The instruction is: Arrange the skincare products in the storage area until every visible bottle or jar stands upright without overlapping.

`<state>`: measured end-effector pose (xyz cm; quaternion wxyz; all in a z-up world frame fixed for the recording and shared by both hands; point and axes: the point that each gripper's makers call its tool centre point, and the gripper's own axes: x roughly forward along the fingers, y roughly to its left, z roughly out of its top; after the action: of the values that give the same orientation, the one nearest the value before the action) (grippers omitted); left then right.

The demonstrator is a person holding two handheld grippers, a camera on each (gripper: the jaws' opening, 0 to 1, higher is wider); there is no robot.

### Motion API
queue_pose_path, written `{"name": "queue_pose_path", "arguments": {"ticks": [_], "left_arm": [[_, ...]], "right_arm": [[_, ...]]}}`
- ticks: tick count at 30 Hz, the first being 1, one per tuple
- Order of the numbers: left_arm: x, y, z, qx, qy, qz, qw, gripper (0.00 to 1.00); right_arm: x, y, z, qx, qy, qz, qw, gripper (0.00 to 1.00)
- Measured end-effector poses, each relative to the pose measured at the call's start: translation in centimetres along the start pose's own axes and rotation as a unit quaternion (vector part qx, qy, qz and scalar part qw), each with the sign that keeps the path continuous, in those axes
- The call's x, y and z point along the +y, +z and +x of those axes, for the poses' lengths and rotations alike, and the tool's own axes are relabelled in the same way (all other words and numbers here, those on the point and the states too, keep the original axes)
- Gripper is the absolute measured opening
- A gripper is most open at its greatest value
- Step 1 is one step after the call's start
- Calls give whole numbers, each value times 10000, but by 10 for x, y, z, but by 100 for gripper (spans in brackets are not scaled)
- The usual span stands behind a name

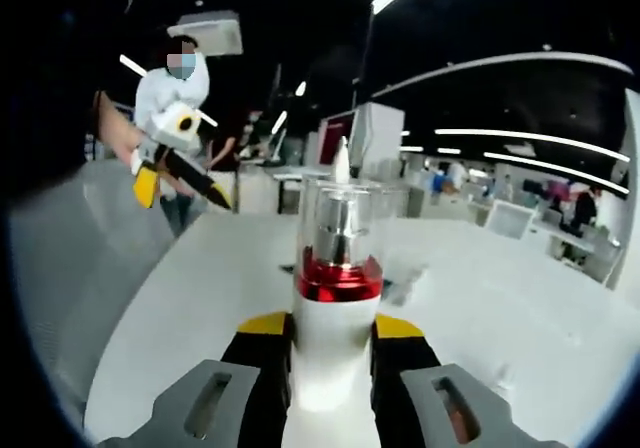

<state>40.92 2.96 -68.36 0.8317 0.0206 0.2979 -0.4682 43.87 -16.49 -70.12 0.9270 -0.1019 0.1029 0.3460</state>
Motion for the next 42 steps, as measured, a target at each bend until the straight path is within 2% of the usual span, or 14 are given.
{"name": "queue_pose_path", "arguments": {"ticks": [8,18,20,21,24,26,32,37,42], "left_arm": [[0,0,4,41,-30,3,10000,89],[1,3,6,31,-44,13,10000,89],[1,2,6,34,-39,9,10000,89],[1,2,5,35,-35,3,10000,89],[1,0,5,55,-35,-2,10000,89],[2,-1,4,57,-25,-22,10000,89],[1,0,4,25,-19,-48,10000,88],[0,3,4,-8,-28,-39,10000,88],[-2,6,0,-56,-23,-20,10000,88]], "right_arm": [[-10,-2,4,4,104,29,9999,22],[-10,-5,5,63,98,206,9997,23],[-9,-8,5,195,119,146,9996,23],[-8,-16,5,417,145,70,9990,22],[-6,-15,4,238,130,434,9987,23],[-6,-16,2,308,103,384,9987,24],[-3,-23,-1,517,49,529,9972,32],[-3,-18,-4,471,-99,694,9964,38],[0,-16,-7,573,-203,816,9948,46]]}}
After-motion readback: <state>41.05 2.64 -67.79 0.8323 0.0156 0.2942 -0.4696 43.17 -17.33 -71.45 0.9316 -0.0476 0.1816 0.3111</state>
